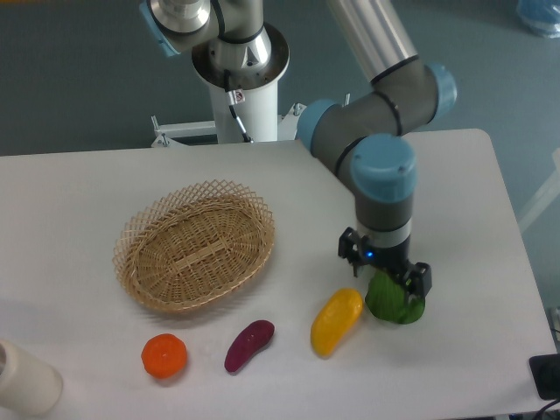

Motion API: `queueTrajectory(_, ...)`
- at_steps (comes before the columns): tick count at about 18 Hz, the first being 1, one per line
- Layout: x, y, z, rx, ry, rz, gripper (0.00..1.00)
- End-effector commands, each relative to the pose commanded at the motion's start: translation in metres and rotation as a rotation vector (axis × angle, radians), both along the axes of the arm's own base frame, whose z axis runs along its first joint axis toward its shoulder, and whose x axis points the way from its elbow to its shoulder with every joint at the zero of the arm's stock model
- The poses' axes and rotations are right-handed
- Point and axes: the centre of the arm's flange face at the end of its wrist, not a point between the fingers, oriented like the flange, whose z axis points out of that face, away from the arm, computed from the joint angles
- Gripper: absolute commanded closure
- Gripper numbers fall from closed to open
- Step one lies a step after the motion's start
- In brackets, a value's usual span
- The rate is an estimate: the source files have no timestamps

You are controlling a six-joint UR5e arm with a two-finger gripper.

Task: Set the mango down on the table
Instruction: 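Lift the gripper away from the mango and bok choy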

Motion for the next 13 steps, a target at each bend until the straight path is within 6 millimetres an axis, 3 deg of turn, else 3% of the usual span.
queueTrajectory(7, -0.021, -0.027, 0.005, -0.016, 0.007, 0.007, 0.00)
queueTrajectory(13, -0.039, -0.066, 0.011, -0.072, -0.022, -0.137, 0.00)
